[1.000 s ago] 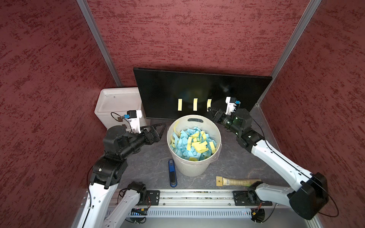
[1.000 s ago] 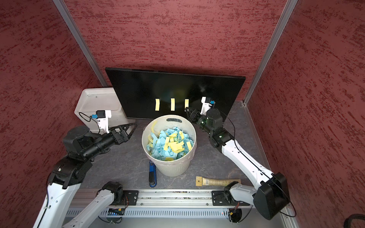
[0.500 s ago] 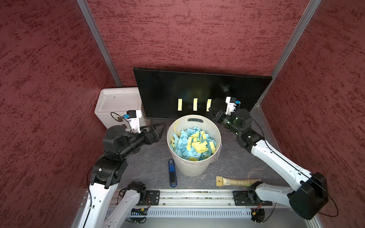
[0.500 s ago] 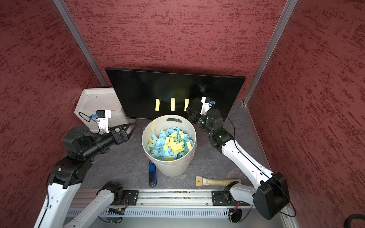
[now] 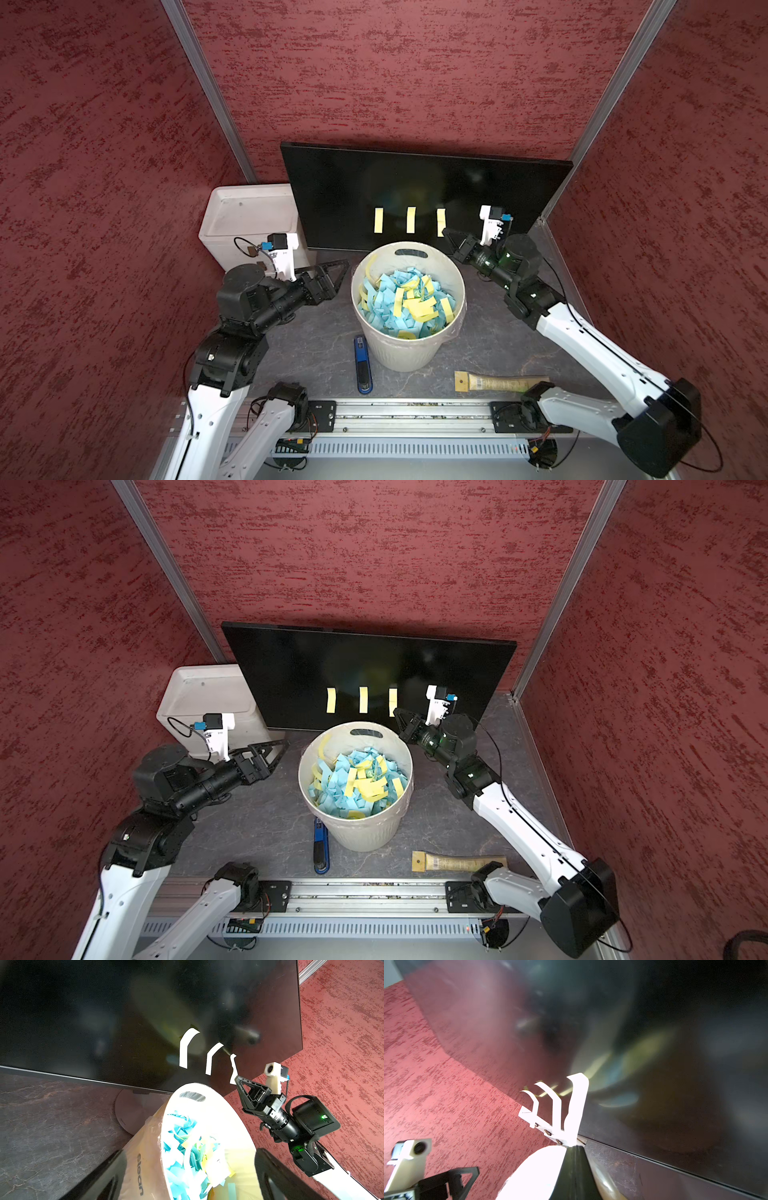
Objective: Remove the sticky note from the monitor
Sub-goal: Tear off the sticky note from the monitor, then place the sticky note in the trash bin.
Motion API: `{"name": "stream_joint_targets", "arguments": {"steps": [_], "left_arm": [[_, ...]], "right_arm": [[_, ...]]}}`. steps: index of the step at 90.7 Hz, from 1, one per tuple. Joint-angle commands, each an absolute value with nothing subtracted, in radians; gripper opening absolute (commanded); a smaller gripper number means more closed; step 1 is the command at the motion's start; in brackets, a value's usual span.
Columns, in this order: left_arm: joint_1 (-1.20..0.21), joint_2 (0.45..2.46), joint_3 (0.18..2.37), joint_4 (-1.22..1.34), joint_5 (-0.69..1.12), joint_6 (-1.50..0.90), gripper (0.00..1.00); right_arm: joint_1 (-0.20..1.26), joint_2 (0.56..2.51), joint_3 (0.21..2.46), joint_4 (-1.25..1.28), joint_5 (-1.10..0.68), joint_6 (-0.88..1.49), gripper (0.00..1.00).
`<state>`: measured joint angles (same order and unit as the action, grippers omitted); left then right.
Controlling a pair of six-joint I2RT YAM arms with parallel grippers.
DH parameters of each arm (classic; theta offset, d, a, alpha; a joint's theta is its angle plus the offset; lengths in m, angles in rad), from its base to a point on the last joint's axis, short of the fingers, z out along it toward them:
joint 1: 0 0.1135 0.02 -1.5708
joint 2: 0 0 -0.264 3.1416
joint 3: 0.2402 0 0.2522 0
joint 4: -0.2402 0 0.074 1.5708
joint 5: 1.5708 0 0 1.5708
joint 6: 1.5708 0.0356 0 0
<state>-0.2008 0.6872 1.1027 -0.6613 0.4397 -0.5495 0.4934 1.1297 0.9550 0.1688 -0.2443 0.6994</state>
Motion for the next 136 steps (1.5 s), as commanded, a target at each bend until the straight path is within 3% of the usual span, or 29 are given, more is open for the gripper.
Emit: {"name": "stream_joint_targets", "arguments": {"steps": [1, 44, 69, 123, 136], "left_arm": [[-0.193, 0.690, 1.113, -0.659, 0.444, -0.563, 1.00], [-0.190, 0.712, 1.092, -0.608, 0.459, -0.600, 1.00], [-0.189, 0.730, 1.077, -0.576, 0.467, -0.614, 1.00], [-0.178, 0.748, 1.068, -0.564, 0.474, -0.624, 1.00], [-0.175, 0.751, 1.064, -0.560, 0.481, -0.626, 1.00]], "right_arm": [[0.485, 1.095, 0.957, 0.150, -0.308, 0.648, 0.00], [0.493, 1.037, 0.991, 0.031, -0.434, 0.548, 0.00], [0.583, 1.038, 1.067, -0.139, -0.436, 0.384, 0.00], [0.821, 1.153, 1.194, -0.440, -0.128, 0.055, 0.00], [0.825, 1.163, 1.194, -0.439, -0.110, 0.054, 0.07]]}}
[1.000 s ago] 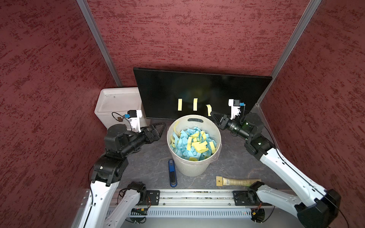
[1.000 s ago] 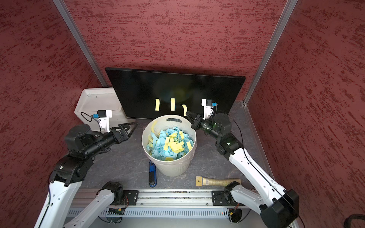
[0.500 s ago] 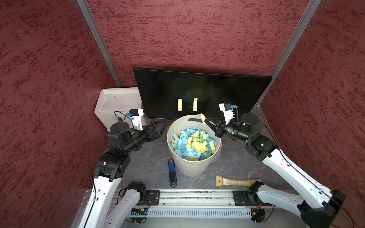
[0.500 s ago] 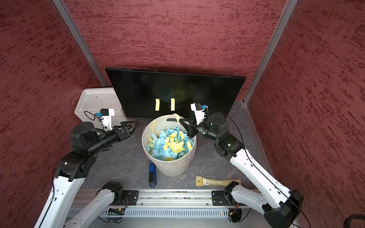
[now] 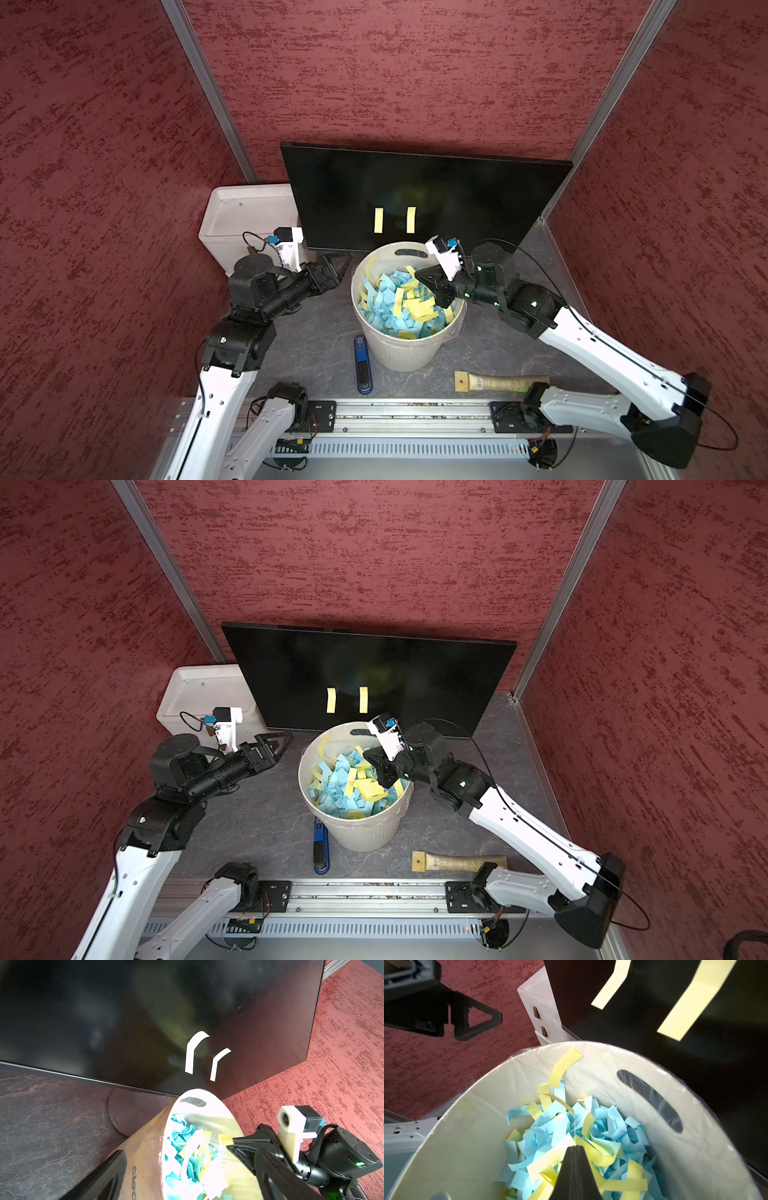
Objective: Remove the sticky note from the monitor
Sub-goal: Place the sticky note in the trash bin.
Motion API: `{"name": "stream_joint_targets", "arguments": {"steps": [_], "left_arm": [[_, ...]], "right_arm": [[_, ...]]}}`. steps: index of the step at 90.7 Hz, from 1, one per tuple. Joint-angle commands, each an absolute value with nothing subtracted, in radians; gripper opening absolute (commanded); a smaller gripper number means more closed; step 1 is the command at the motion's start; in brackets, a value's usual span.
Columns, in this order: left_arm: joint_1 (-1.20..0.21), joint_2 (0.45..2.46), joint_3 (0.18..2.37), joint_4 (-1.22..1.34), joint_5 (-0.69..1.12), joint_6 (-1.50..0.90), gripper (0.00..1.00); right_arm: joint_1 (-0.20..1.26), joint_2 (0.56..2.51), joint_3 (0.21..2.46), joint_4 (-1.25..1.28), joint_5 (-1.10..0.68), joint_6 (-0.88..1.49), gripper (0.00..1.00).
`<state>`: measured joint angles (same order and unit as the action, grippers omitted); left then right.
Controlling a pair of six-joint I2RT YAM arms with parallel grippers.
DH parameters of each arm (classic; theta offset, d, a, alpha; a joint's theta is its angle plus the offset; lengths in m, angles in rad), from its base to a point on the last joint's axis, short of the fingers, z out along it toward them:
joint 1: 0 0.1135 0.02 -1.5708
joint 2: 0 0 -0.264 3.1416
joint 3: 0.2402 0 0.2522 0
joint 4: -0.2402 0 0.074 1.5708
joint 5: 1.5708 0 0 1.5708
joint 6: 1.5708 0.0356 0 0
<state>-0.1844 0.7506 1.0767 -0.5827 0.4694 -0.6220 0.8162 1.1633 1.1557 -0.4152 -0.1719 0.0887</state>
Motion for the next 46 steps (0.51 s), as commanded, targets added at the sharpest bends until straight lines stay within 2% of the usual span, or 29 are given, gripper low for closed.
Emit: {"name": "stream_joint_targets", "arguments": {"steps": [1, 19, 46], "left_arm": [[-0.175, 0.751, 1.064, -0.559, 0.482, -0.626, 1.00], [-0.171, 0.759, 1.056, -0.540, 0.491, -0.636, 1.00], [-0.170, 0.819, 1.052, -0.477, 0.536, -0.668, 1.00]], "right_arm": [[0.825, 1.162, 1.195, -0.439, -0.109, 0.054, 0.08], [0.825, 1.148, 1.188, -0.431, -0.085, 0.065, 0.21], [0.825, 1.040, 1.129, -0.379, -0.025, 0.078, 0.33]]}}
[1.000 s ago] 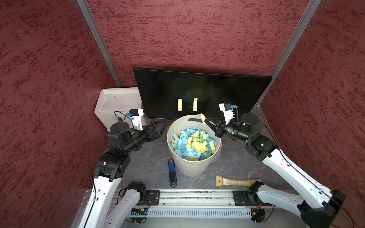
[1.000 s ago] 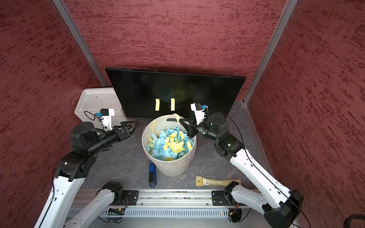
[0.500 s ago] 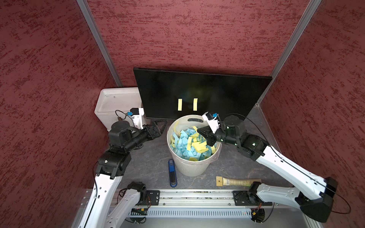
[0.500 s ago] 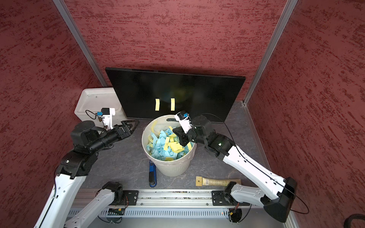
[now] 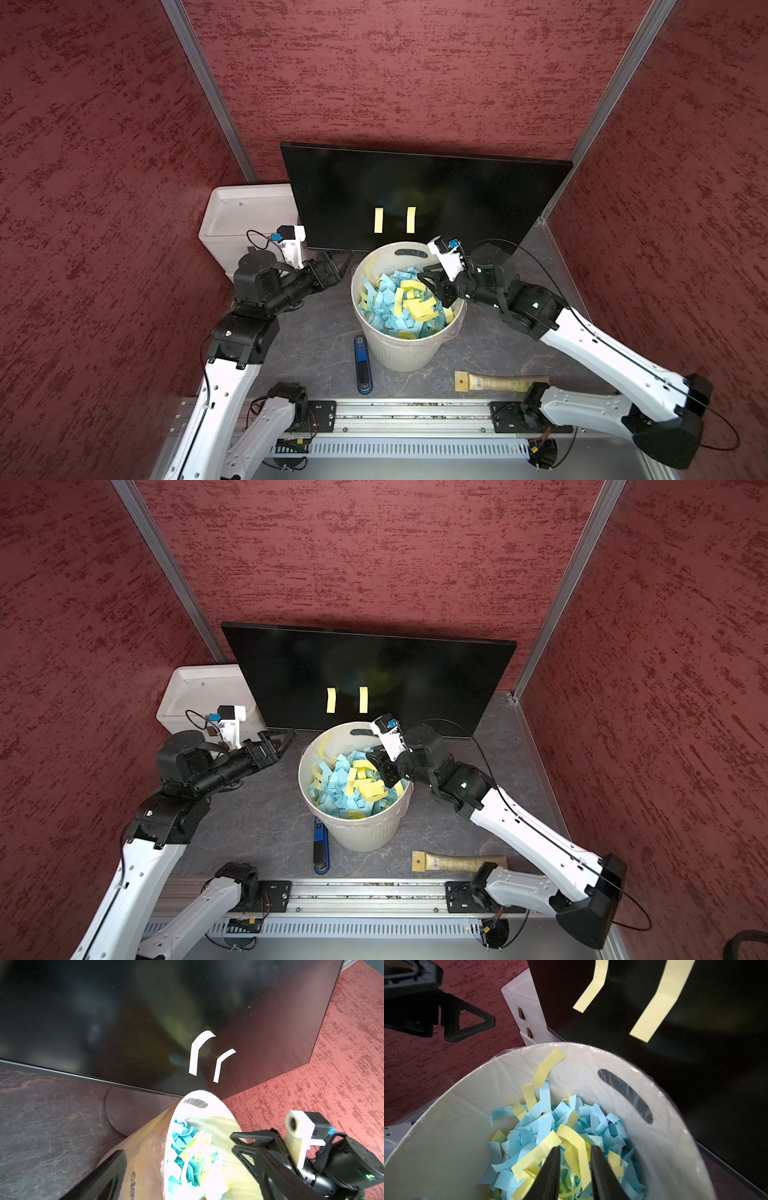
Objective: Remove the sticky note from the monitor
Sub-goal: Place the sticky note in the trash bin, then tear off the sticky note from the monitor.
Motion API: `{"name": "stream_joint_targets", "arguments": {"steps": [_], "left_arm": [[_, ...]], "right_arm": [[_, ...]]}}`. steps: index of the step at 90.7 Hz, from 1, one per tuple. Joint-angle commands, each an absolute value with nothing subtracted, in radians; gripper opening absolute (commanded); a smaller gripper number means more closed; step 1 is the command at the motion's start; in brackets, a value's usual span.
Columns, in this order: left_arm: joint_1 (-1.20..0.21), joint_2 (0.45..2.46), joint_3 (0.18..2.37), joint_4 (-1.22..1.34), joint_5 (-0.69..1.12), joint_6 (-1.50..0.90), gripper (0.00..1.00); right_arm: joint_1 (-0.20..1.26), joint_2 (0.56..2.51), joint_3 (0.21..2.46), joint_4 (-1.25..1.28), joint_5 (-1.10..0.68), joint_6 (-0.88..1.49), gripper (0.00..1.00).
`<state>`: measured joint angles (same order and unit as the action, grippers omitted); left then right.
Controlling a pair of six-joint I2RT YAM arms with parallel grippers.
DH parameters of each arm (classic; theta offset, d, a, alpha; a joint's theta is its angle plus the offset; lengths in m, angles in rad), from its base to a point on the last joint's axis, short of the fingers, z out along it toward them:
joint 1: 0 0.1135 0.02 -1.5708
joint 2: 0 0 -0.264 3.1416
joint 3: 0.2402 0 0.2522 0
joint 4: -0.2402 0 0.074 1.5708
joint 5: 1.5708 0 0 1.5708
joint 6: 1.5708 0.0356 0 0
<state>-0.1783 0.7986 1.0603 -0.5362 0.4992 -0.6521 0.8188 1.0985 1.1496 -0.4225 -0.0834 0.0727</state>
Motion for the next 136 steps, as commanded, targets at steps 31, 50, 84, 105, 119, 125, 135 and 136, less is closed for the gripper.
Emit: {"name": "stream_joint_targets", "arguments": {"steps": [31, 50, 84, 105, 119, 125, 135, 136], "left_arm": [[-0.172, 0.908, 1.044, -0.358, 0.579, -0.719, 1.00], [-0.192, 0.984, 1.087, -0.359, 0.572, -0.730, 1.00], [-0.301, 1.081, 1.169, -0.362, 0.449, -0.655, 0.93], [-0.370, 1.143, 1.236, -0.378, 0.385, -0.597, 0.78], [-0.383, 1.176, 1.248, -0.352, 0.372, -0.594, 0.66], [-0.383, 1.187, 1.249, -0.345, 0.365, -0.595, 0.64], [-0.383, 1.201, 1.249, -0.329, 0.354, -0.600, 0.62], [-0.383, 1.201, 1.249, -0.327, 0.353, -0.600, 0.62]], "right_arm": [[0.825, 0.882, 1.018, -0.321, 0.071, 0.078, 0.44], [0.825, 0.810, 0.974, -0.313, 0.124, 0.079, 0.56], [0.825, 0.753, 0.946, -0.335, 0.179, 0.067, 0.98], [0.825, 0.735, 0.936, -0.331, 0.199, 0.058, 0.98], [0.824, 0.726, 0.925, -0.316, 0.207, 0.050, 0.98], [0.825, 0.722, 0.923, -0.311, 0.208, 0.046, 0.99], [0.825, 0.717, 0.921, -0.310, 0.207, 0.047, 0.99], [0.825, 0.716, 0.920, -0.310, 0.207, 0.046, 0.99]]}}
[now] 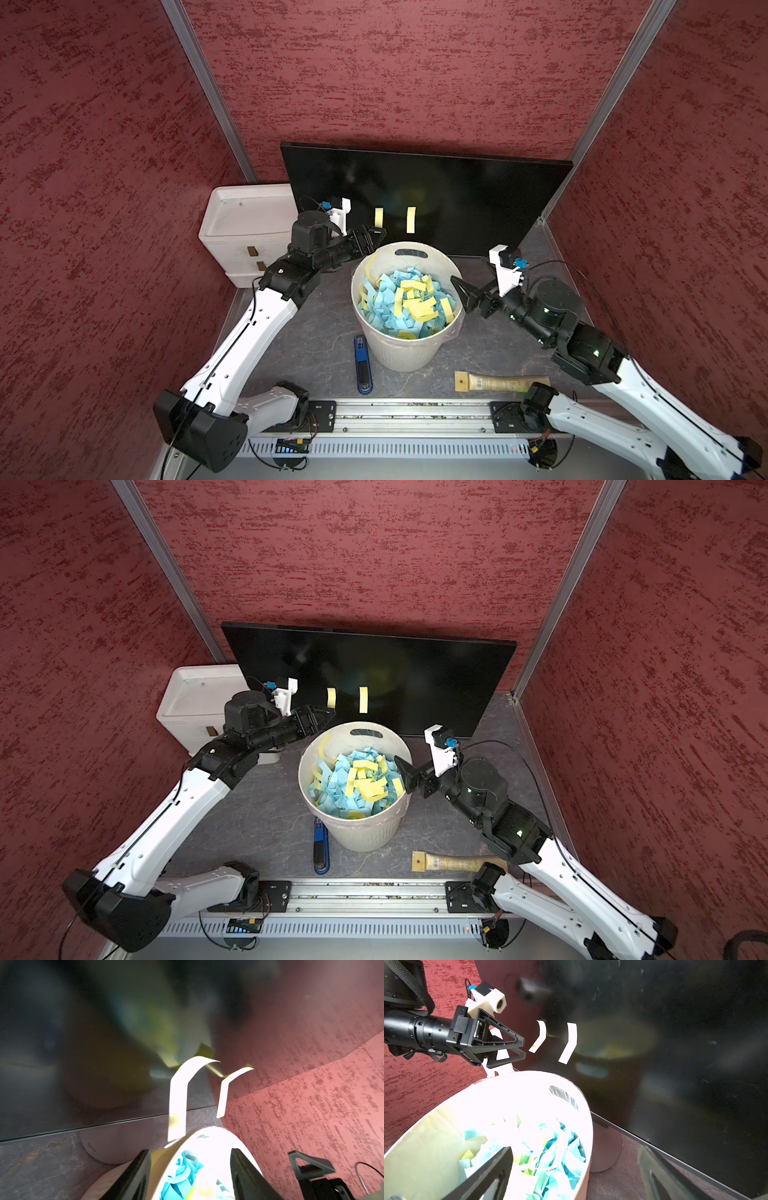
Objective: Remove the sticky note from the monitor
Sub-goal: Tear off the sticky note from the monitor.
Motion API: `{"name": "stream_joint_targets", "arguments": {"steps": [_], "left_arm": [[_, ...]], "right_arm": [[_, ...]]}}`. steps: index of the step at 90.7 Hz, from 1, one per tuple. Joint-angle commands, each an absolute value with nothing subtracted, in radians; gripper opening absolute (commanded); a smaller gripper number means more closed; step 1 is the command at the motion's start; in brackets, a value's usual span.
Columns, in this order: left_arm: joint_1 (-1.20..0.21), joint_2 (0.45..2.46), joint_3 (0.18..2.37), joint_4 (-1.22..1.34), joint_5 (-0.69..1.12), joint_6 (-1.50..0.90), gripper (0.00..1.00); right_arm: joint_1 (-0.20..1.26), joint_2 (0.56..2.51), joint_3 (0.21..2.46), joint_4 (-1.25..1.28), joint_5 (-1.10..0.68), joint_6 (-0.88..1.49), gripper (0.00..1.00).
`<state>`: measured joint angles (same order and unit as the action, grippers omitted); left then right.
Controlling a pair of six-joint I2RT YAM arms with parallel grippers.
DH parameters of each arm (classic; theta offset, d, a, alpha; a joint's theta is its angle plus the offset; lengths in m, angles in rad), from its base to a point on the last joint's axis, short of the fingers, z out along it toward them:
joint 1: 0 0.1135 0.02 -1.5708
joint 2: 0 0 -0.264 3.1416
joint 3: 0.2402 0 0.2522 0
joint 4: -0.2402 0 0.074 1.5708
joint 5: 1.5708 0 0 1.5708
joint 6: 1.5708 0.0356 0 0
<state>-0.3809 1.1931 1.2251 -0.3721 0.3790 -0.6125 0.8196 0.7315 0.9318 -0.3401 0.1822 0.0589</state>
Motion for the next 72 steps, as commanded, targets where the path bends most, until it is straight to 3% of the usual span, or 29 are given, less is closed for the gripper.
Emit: {"name": "stream_joint_targets", "arguments": {"steps": [1, 39, 72], "left_arm": [[-0.383, 1.202, 1.249, -0.325, 0.353, -0.600, 0.62], [-0.374, 1.237, 1.256, -0.283, 0.357, -0.625, 0.44], [-0.364, 1.218, 1.247, -0.288, 0.353, -0.632, 0.14]], "right_arm": [[0.825, 0.715, 0.919, -0.311, 0.207, 0.046, 0.98], [0.825, 0.682, 0.899, -0.309, 0.221, 0.043, 0.98], [0.825, 0.671, 0.892, -0.310, 0.227, 0.045, 0.99]]}}
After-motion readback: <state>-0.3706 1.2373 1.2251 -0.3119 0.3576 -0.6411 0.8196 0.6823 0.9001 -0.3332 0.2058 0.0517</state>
